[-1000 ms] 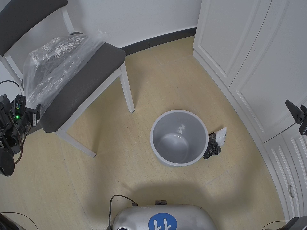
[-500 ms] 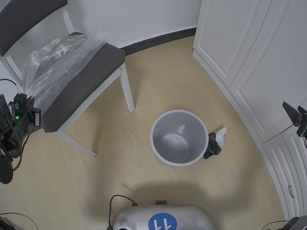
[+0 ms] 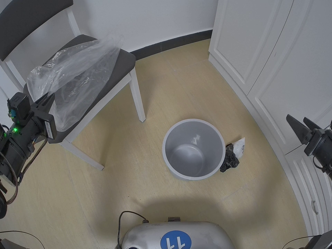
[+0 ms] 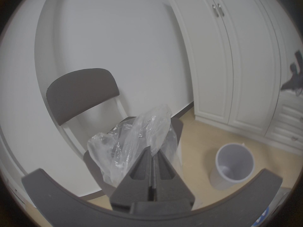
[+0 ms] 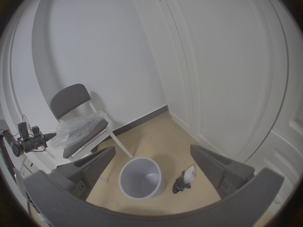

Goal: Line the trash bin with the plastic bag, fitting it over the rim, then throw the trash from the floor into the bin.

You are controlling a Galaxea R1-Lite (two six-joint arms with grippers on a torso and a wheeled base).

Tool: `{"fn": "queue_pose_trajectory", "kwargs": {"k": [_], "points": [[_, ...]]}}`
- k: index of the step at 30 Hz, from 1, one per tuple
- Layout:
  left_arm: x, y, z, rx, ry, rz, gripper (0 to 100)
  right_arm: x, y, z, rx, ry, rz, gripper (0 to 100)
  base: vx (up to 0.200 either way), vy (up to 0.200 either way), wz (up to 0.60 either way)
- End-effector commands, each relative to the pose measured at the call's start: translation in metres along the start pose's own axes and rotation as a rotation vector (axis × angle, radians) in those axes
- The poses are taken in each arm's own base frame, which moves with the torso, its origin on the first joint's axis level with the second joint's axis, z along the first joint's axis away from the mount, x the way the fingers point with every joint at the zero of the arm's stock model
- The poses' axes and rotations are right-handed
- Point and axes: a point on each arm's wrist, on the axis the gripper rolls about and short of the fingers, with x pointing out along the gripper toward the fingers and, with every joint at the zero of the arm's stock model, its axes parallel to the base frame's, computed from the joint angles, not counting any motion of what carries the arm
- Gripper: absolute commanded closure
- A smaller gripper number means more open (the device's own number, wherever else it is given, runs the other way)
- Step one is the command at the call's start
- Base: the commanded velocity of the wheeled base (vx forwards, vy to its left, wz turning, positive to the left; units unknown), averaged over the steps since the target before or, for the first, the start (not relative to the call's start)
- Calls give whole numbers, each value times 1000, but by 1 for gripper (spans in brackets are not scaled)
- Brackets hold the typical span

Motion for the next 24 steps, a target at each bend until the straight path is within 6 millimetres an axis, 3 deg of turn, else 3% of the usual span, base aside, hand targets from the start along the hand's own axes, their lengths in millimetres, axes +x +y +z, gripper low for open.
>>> {"fn": "queue_pose_trajectory", "kwargs": {"k": [1, 9, 16, 18, 24], "points": [[-17, -7, 20, -92, -91, -79, 100, 25, 6, -38, 59, 139, 11, 0, 0, 0, 0], [-20, -11, 48, -119, -165, -162, 100, 35, 23, -53, 197, 182, 78, 0, 0, 0, 0], [-58, 4, 101, -75, -147, -375, 100, 37, 37, -65, 268, 241, 135, 0, 0, 0, 0], [-63, 7, 117, -77, -164, -410, 100, 39, 42, -66, 297, 228, 155, 0, 0, 0, 0], [-67, 3, 138, -74, -233, -448, 100, 43, 47, -76, 338, 251, 166, 0, 0, 0, 0]]}}
